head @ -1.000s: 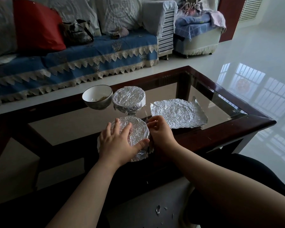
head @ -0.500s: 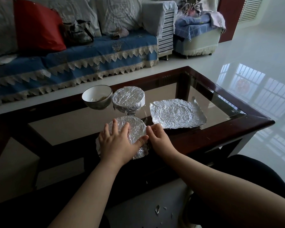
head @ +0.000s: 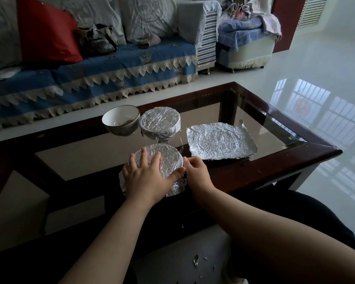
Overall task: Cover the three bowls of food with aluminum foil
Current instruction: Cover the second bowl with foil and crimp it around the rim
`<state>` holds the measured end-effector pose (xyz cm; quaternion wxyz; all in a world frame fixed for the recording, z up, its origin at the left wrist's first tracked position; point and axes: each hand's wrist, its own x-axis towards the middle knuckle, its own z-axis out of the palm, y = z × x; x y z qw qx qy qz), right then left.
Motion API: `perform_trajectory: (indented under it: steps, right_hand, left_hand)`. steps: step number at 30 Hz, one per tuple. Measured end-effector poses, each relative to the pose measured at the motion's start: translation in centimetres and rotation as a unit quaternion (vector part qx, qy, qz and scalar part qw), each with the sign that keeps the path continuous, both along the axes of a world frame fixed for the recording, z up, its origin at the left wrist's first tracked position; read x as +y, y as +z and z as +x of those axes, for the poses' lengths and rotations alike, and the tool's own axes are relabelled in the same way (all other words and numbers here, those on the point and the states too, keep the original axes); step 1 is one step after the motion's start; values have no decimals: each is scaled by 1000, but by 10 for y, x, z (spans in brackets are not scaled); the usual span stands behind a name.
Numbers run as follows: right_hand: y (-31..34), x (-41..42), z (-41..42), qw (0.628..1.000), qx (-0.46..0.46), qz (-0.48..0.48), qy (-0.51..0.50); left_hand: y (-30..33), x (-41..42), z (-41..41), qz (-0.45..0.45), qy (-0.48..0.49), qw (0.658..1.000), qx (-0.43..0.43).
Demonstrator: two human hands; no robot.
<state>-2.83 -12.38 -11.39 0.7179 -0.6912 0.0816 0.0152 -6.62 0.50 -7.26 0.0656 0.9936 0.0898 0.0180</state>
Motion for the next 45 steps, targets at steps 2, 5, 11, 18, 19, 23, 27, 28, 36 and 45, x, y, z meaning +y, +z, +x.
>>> perform_trajectory:
  steps: [2, 5, 11, 18, 19, 23, 27, 28, 36, 45]
  right_hand:
    - [-1, 3, 2, 999, 31, 42, -4]
    - [1, 5, 5, 996, 42, 77, -4]
    - [7, 1, 9, 1000, 7, 10, 24]
    - [25, -15, 12, 993, -38, -86, 66]
    - [27, -17, 10, 993, -39, -84, 79]
    - [28, -18, 3, 971, -76, -191, 125]
    - [30, -18, 5, 969, -74, -202, 122]
    - [31, -18, 6, 970, -70, -197, 124]
    - [24, -18, 8, 980, -73, -159, 91]
    - [15, -15, 1, 999, 7, 2, 43]
  left_hand:
    - [1, -1, 0, -2, 1, 1000, 4]
    - [3, -2, 0, 2, 1, 1000, 11]
    - [4, -2, 1, 11, 3, 1000, 22]
    - [10, -5, -1, 1, 11, 999, 36]
    - [12, -5, -2, -6, 13, 999, 37]
    - [24, -1, -8, -33, 21, 999, 38]
    - [23, 11, -12, 37, -1, 999, 21]
    - [20, 16, -10, 47, -32, 998, 12]
    - [8, 23, 6, -2, -158, 987, 25]
    - [7, 20, 5, -1, -147, 989, 15]
